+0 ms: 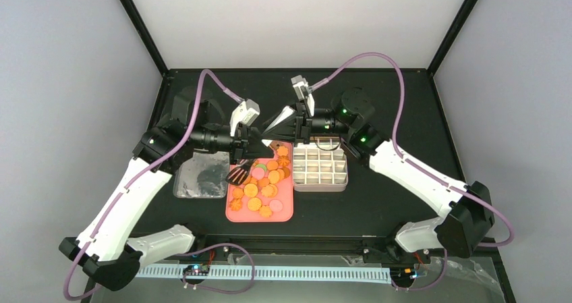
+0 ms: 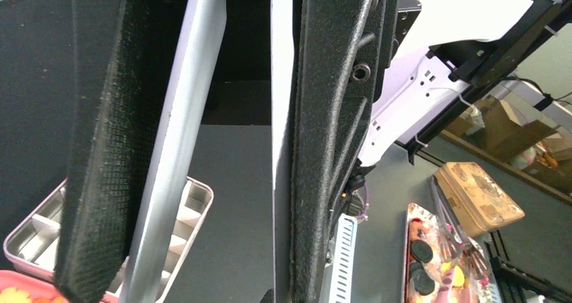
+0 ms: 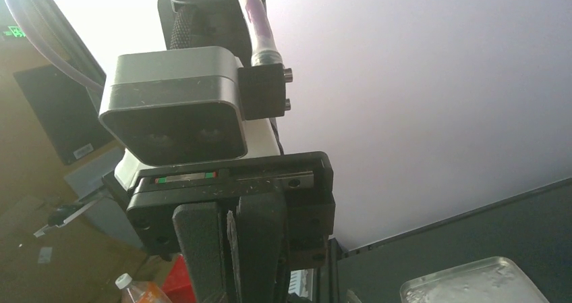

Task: Pack the cookies
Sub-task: Pass from the left arm to the right, then pick up the fake cookies from the plate.

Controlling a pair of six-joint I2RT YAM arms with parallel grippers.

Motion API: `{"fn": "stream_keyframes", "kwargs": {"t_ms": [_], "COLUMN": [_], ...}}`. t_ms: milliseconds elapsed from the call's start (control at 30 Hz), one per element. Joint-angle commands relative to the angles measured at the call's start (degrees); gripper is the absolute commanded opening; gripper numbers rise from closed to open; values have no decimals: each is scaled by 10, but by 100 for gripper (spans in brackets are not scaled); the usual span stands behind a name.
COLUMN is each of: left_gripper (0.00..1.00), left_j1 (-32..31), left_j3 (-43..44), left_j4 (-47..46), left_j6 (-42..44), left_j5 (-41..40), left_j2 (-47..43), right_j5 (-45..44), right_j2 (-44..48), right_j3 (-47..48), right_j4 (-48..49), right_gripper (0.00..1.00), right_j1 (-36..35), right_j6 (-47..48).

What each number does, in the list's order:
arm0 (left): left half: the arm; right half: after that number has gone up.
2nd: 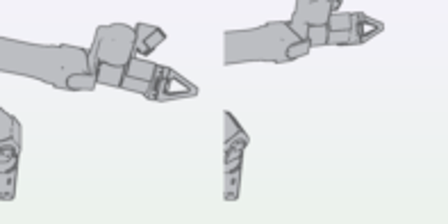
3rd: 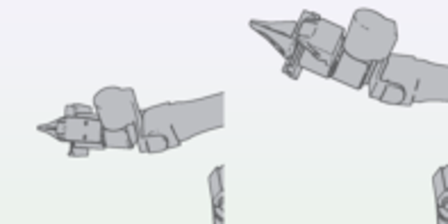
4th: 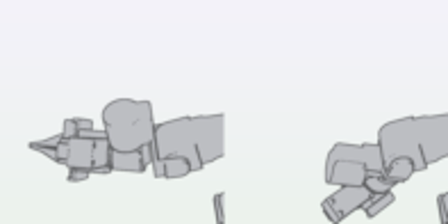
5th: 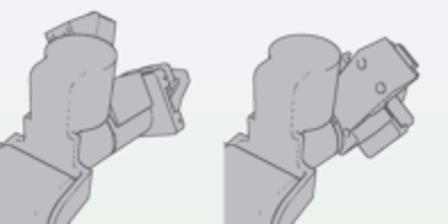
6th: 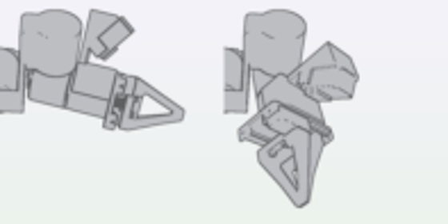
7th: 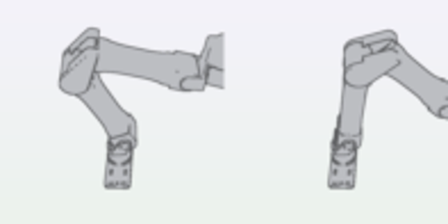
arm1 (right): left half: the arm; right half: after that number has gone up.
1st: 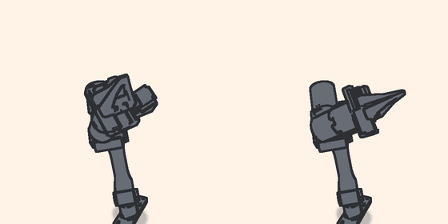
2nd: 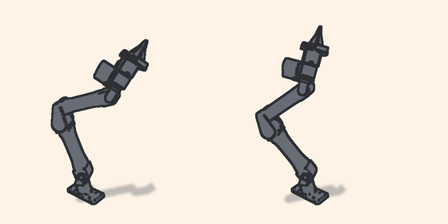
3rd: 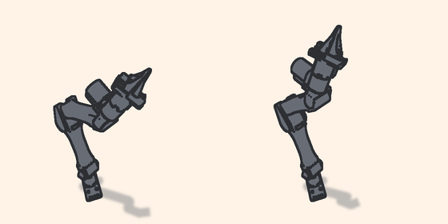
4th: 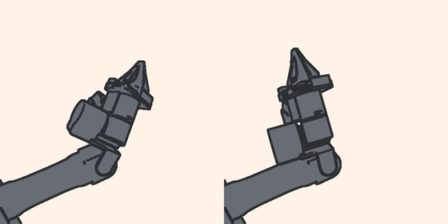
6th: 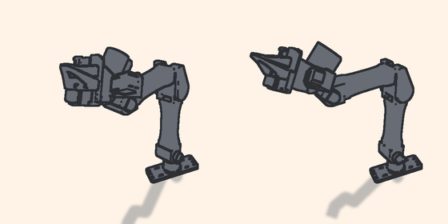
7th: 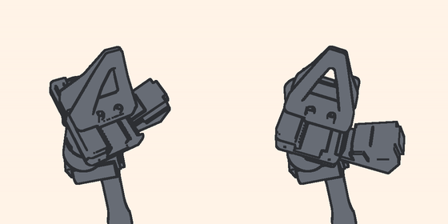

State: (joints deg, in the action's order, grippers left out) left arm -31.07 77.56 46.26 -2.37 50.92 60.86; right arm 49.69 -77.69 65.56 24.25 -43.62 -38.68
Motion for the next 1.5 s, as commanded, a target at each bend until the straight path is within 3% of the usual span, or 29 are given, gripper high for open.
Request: {"fn": "stream_keyframes", "kwargs": {"t_ms": [0,267,467,700,800,900,1200,1467], "left_gripper": [3,5,8,54,80,98,99,99], "left_j1": [-9,-9,-8,-2,9,35,222,368], "left_j3": [21,26,25,55,75,80,34,-108], "left_j4": [-59,-32,-7,47,102,155,252,206], "left_j6": [10,51,81,107,144,197,361,436], "left_j5": [21,10,3,-24,-37,-56,-109,-190], "left_j2": [-6,-7,-6,1,6,2,0,27], "right_j5": [-12,17,23,-59,-102,-132,-202,-330], "right_j2": [-33,-41,-30,-5,1,8,1,-46], "right_j3": [23,36,39,49,52,49,22,33], "right_j4": [-32,-52,-91,-189,-238,-261,-255,-260], "right_gripper": [45,42,30,26,26,26,27,27], "right_j1": [-13,-17,-13,-7,-7,-7,-13,-79], "right_j6": [-3,14,47,119,154,174,197,252]}}
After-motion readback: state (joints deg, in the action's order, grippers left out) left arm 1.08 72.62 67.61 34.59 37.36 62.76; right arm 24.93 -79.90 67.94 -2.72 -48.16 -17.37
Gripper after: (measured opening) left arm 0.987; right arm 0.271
